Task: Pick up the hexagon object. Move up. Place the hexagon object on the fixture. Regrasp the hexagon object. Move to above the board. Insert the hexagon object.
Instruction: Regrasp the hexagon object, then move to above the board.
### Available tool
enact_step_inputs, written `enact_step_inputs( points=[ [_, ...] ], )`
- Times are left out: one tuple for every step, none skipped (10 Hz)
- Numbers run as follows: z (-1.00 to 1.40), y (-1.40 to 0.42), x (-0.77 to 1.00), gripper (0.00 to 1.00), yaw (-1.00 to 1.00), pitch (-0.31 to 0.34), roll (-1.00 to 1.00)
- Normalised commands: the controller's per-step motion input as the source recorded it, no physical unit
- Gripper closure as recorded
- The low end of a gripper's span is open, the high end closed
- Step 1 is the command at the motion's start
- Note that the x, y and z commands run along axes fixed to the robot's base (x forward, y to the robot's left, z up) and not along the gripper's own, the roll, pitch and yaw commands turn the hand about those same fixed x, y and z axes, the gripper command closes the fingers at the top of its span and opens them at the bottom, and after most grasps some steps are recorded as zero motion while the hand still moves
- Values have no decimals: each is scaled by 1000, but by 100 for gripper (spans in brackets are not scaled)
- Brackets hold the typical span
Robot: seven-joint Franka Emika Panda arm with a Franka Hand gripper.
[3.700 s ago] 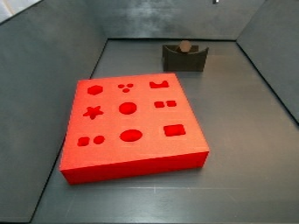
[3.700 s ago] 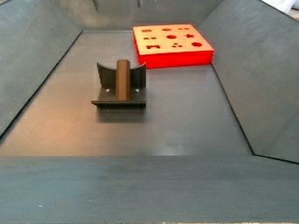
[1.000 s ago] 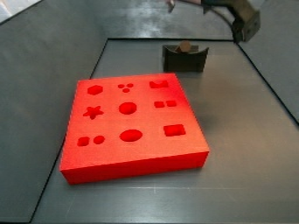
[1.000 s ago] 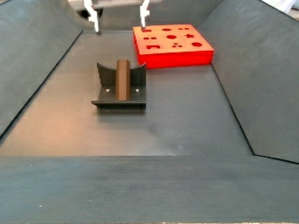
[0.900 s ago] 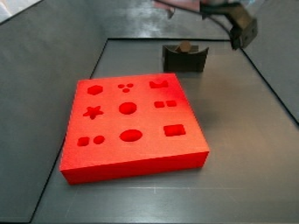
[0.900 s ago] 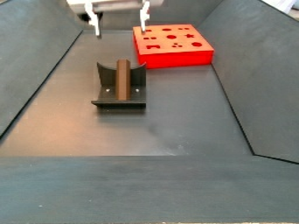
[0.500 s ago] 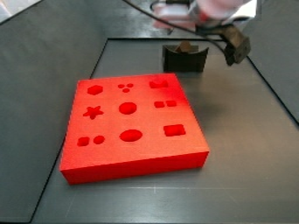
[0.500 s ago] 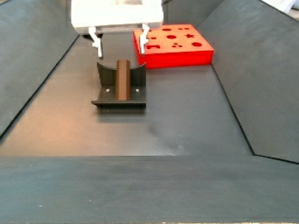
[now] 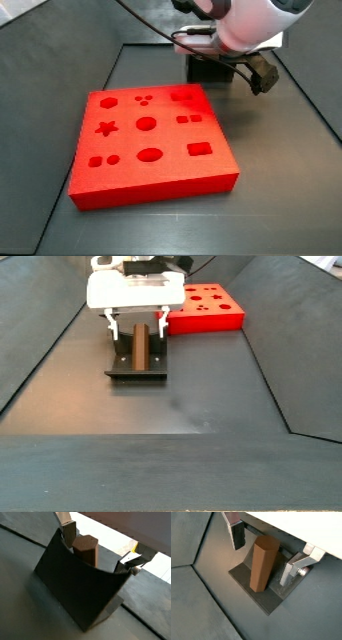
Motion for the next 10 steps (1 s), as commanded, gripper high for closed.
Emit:
enact_step_inputs(
  points=[
    [-186,-4,23,0,-20,57,54],
    [-173,-9,13,0,6,51,49],
    [-171,-8,14,0,13,51,49],
    [-170,-7,13,0,25,51,49],
    [-169,-6,13,0,30,51,49],
    [0,0,0,100,0,0,0],
    [1000,-194,19,100,-78,133,205],
    [1000,-194,16,100,-77,137,198],
    [1000,-186,15,100,-44,142,160],
    [1000,-177,17,100,-7,139,107]
  ],
)
